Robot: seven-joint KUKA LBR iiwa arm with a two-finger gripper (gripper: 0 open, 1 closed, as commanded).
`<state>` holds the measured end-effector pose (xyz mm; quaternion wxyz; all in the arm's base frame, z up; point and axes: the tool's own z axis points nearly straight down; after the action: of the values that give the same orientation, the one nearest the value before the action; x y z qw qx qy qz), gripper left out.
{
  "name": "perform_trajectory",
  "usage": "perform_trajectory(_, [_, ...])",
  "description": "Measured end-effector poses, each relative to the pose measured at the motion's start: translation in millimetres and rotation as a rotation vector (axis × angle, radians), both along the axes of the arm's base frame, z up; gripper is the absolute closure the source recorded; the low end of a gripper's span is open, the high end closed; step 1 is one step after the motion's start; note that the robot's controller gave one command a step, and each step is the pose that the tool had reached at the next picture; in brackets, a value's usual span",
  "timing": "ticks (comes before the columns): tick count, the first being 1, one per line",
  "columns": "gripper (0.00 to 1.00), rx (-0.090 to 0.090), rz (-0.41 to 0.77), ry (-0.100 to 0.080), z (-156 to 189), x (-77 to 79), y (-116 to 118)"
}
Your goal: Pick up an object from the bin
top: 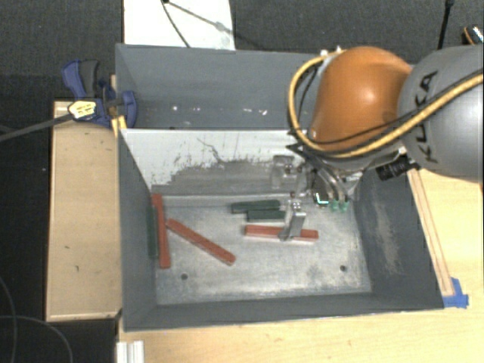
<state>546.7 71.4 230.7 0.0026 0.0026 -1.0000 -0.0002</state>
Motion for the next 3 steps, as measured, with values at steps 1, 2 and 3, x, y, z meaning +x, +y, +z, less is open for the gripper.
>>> perform_trajectory(1, [0.0,0.0,0.141,0.002,-152,-27.7,-29])
perform_trajectory(2, [0.0,0.002,0.144,-0.013,-160,37.5,5])
perform_trajectory(3, [1.0,0.002,0.138,-0.011,-158,36.3,3])
